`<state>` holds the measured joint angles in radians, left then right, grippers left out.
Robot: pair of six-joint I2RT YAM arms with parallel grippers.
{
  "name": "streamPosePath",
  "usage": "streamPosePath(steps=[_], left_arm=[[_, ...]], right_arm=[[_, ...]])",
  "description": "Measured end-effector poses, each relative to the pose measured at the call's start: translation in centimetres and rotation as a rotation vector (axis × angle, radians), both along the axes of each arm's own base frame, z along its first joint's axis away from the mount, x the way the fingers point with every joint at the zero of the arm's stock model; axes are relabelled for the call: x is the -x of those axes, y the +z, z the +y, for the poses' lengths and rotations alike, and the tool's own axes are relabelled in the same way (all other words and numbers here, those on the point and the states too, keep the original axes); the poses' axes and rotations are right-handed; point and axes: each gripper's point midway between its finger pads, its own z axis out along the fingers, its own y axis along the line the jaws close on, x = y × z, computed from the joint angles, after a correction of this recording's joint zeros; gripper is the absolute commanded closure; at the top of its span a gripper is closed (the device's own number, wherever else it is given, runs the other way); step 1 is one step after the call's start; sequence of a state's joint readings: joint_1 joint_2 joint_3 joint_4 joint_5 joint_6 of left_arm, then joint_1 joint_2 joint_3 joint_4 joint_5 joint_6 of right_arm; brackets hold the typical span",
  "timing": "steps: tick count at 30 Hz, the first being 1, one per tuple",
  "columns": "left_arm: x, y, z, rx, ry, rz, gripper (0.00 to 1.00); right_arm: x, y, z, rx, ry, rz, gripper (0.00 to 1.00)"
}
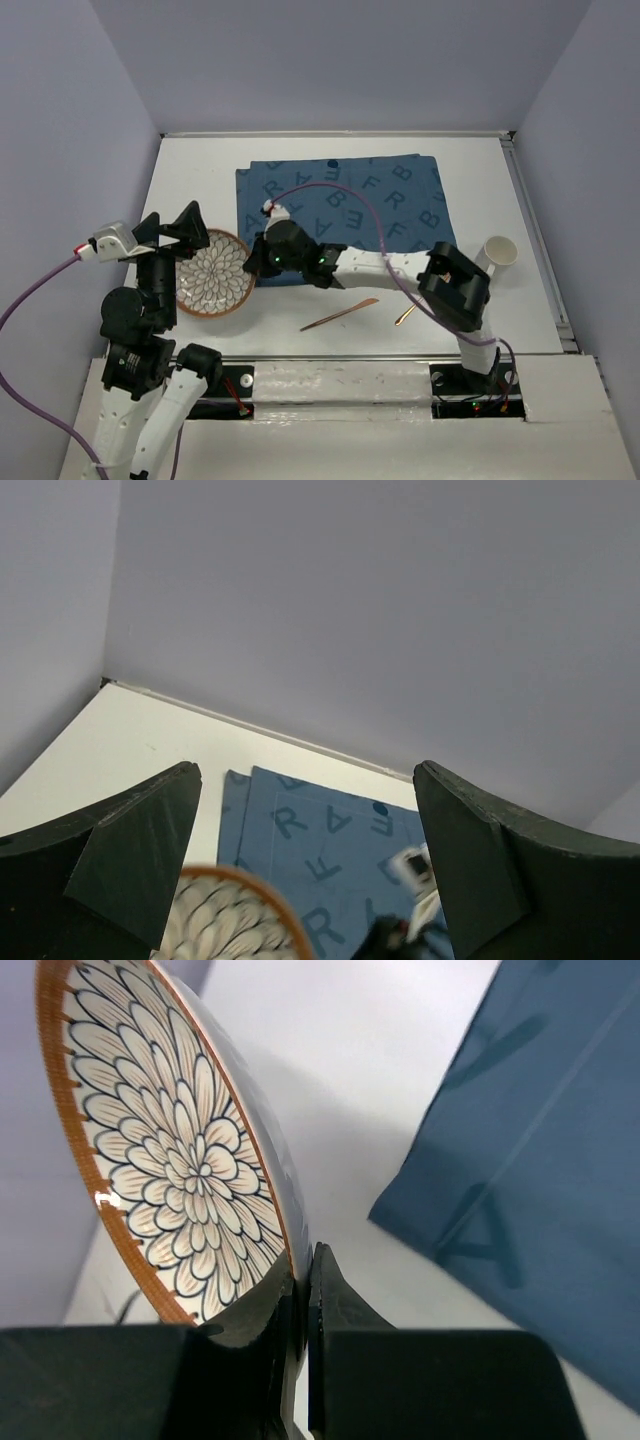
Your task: Set the dinner table for one person
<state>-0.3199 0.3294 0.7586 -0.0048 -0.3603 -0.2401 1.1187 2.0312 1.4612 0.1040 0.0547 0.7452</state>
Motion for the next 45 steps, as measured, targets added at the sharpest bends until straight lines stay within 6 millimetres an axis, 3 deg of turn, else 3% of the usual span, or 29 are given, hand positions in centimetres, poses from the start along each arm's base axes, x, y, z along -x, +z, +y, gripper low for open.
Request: streamPosePath(steps=[1, 3, 6, 8, 12, 15, 18, 20, 23, 28, 32, 38, 43, 45], left_arm=[[0.0, 0.0, 0.0, 0.000, -0.002, -0.001, 0.01], [-0.2, -0.3, -0.3, -0.004, -0.013, 0.003, 0.01], [-0.8, -1.3, -1.2, -0.013, -0.050, 0.030, 0.01], [-1.4, -2.1, -2.0, -0.018, -0.081, 0.058, 0.01], [-2.4, -3.5, -3.2, -0.014, -0.127, 0.111, 0.01], [-3.6, -4.7, -4.5, -0.003, -0.172, 0.165, 0.06], [-5.1, -6.7, -5.8, 0.011, -0.210, 0.247, 0.21], [-6.3, -8.9, -6.8, 0.031, -0.235, 0.328, 0.33], [-7.5, -11.9, -7.8, 0.073, -0.253, 0.410, 0.39], [-8.8, -22.6, -7.7, 0.126, -0.171, 0.687, 0.39], [-9.4, -28.3, -6.5, 0.131, -0.061, 0.838, 0.38], [-10.9, -33.6, -5.0, 0.127, 0.028, 0.977, 0.45], [-12.2, -35.4, -4.2, 0.149, 0.047, 1.014, 0.53], [-12.7, -35.7, -4.1, 0.155, 0.042, 1.016, 0.61]], right_arm=[[-0.8, 1.1, -0.7, -0.017, -0.016, -0.010, 1.00], [-3.3, 4.3, -4.0, -0.081, -0.083, -0.030, 1.00], [-7.6, 8.2, -10.0, -0.157, -0.216, -0.066, 1.00], [-10.3, 9.6, -14.1, -0.197, -0.311, -0.085, 1.00], [-14.4, 8.8, -21.6, -0.193, -0.491, -0.085, 1.00], [-16.7, 6.0, -26.9, -0.154, -0.600, -0.033, 1.00], [-17.1, 3.7, -29.6, -0.119, -0.646, 0.022, 1.00], [-17.0, 2.5, -30.8, -0.104, -0.654, 0.060, 1.00], [-16.8, 1.6, -31.6, -0.103, -0.647, 0.089, 1.00], [-16.4, 0.7, -32.2, -0.104, -0.630, 0.119, 1.00], [-16.5, 0.8, -32.5, -0.110, -0.621, 0.123, 1.00], [-16.1, 0.5, -32.4, -0.109, -0.593, 0.128, 1.00], [-15.7, 0.2, -32.4, -0.088, -0.568, 0.126, 1.00], [-15.7, 0.1, -32.3, -0.085, -0.562, 0.124, 1.00]])
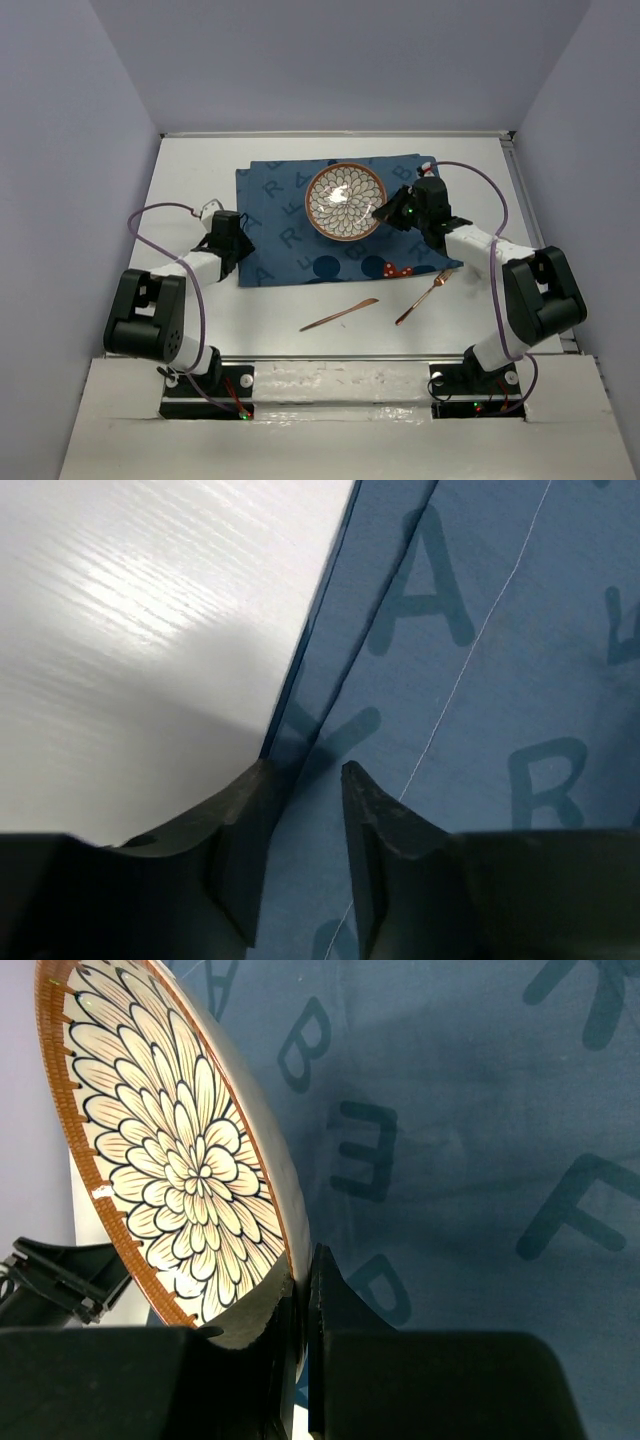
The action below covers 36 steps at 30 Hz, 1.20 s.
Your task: Set the dinner table for one person
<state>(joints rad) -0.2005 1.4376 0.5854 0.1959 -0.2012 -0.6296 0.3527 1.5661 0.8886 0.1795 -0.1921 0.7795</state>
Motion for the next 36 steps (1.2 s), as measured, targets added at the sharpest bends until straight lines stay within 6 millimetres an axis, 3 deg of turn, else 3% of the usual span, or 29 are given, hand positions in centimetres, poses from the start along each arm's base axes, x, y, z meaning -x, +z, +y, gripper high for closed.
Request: streamPosePath(steps=[2, 6, 7, 9, 14, 20, 29, 36], left_arm=[[-0.5, -0.5, -0.2, 0.005, -0.008, 0.010, 0.72], [-1.8, -0.8, -0.6, 0.012, -0.022, 0.004, 0.75], [-2.2, -0.7, -0.8, 0.017, -0.026, -0.003, 0.89], [-2.7, -0.7, -0.9, 0.023, -0.025, -0.009, 1.00], [-3.3, -0.7, -0.6, 0.039, -0.013, -0.022, 1.00], [-3.5, -0.7, 1.4, 0.075, 0.064, -0.052, 1.00], [-2.6, -0.5, 2.2, 0.087, 0.107, -0.074, 1.00], [-2.2, 2.2, 3.3, 0.094, 0.156, -0.159, 1.00]], right_arm=[[0.0, -0.1, 0.1, 0.002, 0.005, 0.001, 1.00], [-0.1, -1.0, 0.2, 0.007, 0.010, 0.018, 1.00], [-0.1, -1.3, 0.2, 0.010, 0.010, 0.024, 1.00], [-0.1, -2.0, 0.2, 0.016, 0.012, 0.040, 1.00], [-0.5, -2.5, 0.3, 0.029, 0.021, 0.052, 1.00], [-2.2, -2.2, 1.2, 0.025, 0.034, 0.042, 1.00], [-3.0, -4.9, 1.8, 0.031, 0.042, 0.103, 1.00], [-3.5, -6.5, 2.2, 0.017, 0.038, 0.154, 1.00]])
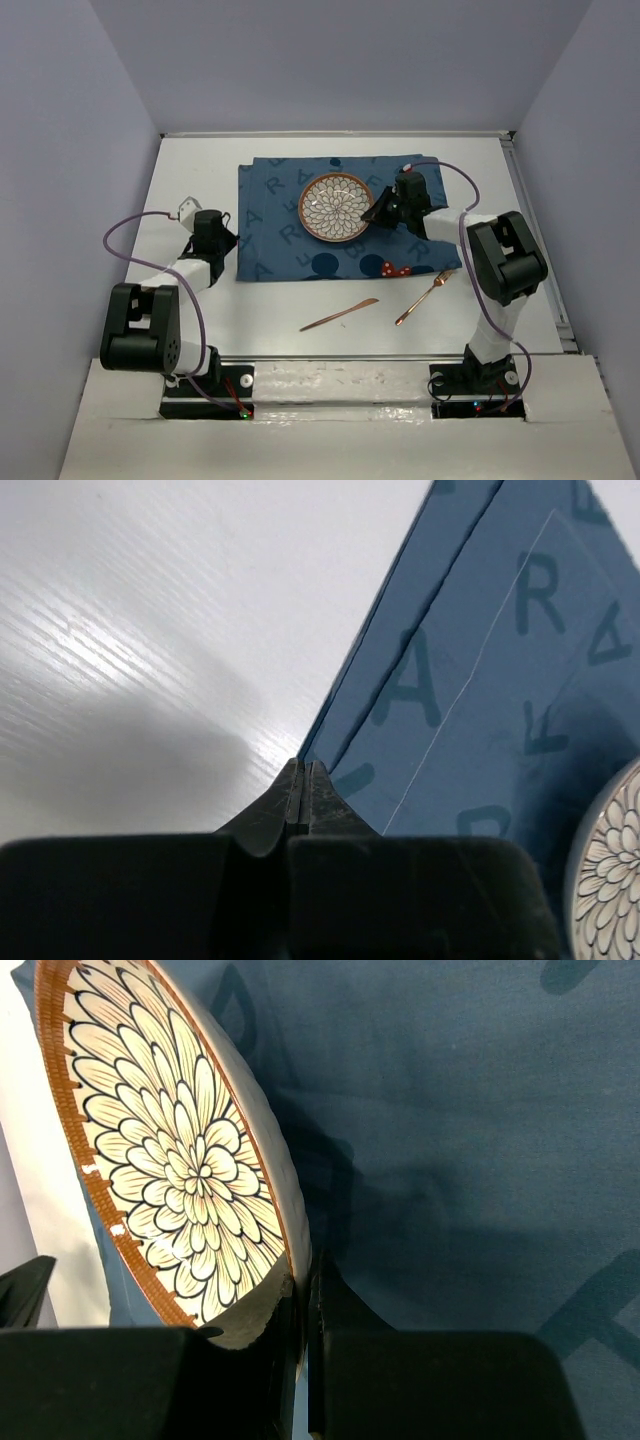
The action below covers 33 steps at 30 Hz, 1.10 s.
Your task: Set the dinner table for one person
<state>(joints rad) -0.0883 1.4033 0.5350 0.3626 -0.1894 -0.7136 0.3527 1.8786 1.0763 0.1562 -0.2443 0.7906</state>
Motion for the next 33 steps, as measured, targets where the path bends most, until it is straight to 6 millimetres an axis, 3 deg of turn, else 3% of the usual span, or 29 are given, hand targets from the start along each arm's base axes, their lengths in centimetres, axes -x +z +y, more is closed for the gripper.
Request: streamPosePath(steps=[4, 8, 10, 11, 14, 18, 24, 26, 29, 31, 33], left_arm=[[-0.4, 1.4, 0.4, 0.007, 0.015, -0.045, 0.98], [-0.3, 1.9, 0.2, 0.020, 0.011, -0.055, 0.78], [-0.3, 3.0, 0.1, 0.026, 0.006, -0.084, 0.72], [-0.4, 4.2, 0.0, 0.034, 0.003, -0.116, 0.66], [-0.3, 7.8, -0.2, 0.048, -0.009, -0.213, 0.64], [-0.2, 12.8, -0.7, 0.049, -0.036, -0.336, 0.59], [2.0, 20.4, -3.7, 0.044, -0.172, -0.508, 0.43], [3.0, 23.7, -5.5, 0.040, -0.266, -0.576, 0.36], [4.8, 26.3, -7.4, 0.022, -0.397, -0.637, 0.22], [6.5, 27.1, -8.4, -0.005, -0.492, -0.663, 0.17], [8.3, 27.5, -9.2, -0.041, -0.571, -0.679, 0.08]], right_arm=[[0.0, -0.2, 0.0, -0.007, -0.009, 0.011, 0.97], [0.1, -0.6, 0.1, -0.014, -0.016, 0.027, 0.67], [-0.1, -0.3, 0.3, -0.030, -0.019, 0.026, 0.60], [-0.2, -0.1, 0.4, -0.035, -0.018, 0.019, 0.56], [-0.6, 0.2, 0.4, -0.040, -0.023, 0.003, 0.43], [-0.6, 1.0, 0.2, -0.035, -0.032, -0.014, 0.41], [0.6, 4.8, -1.4, 0.009, -0.052, -0.095, 0.41], [2.3, 7.7, -2.9, 0.029, -0.078, -0.169, 0.42], [5.5, 10.3, -5.1, 0.046, -0.118, -0.231, 0.43], [8.1, 10.2, -6.8, 0.070, -0.148, -0.229, 0.43], [11.4, 8.7, -8.5, 0.107, -0.173, -0.180, 0.43]])
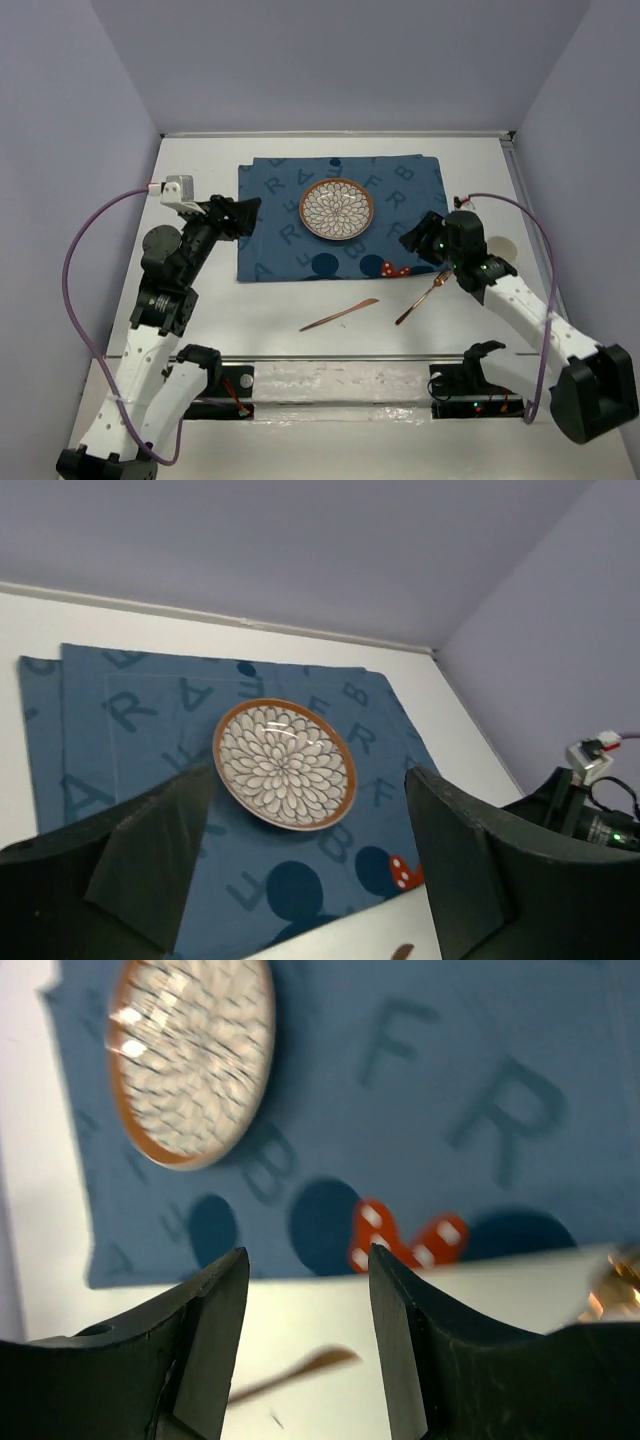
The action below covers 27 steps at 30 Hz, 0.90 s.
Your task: Set the dinner table for one person
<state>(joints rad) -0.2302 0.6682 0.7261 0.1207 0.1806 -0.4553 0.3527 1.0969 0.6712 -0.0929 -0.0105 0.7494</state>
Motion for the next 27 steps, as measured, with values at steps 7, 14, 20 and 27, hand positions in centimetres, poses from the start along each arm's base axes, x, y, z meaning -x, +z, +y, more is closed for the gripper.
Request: streamPosePath(steps=[7, 14, 20, 27], left_arm=[[4.9, -0.8, -2.0, -0.120, -0.136, -0.052, 0.01], [7.4, -0.2, -2.7, -0.156, -0.188, -0.112, 0.01], [8.2, 0.0, -2.7, -0.162, -0.194, -0.127, 0.01], [8.5, -0.1, -3.1, -0.164, -0.211, -0.128, 0.01]], right_arm=[[7.7, -4.4, -4.8, 0.119, -0.112, 0.224, 0.43], [10.4, -8.9, -6.6, 0.220, -0.179, 0.456, 0.49], [11.1, -11.8, -7.7, 0.295, -0.224, 0.568, 0.55], [9.9, -13.4, -7.7, 0.328, -0.247, 0.593, 0.63]])
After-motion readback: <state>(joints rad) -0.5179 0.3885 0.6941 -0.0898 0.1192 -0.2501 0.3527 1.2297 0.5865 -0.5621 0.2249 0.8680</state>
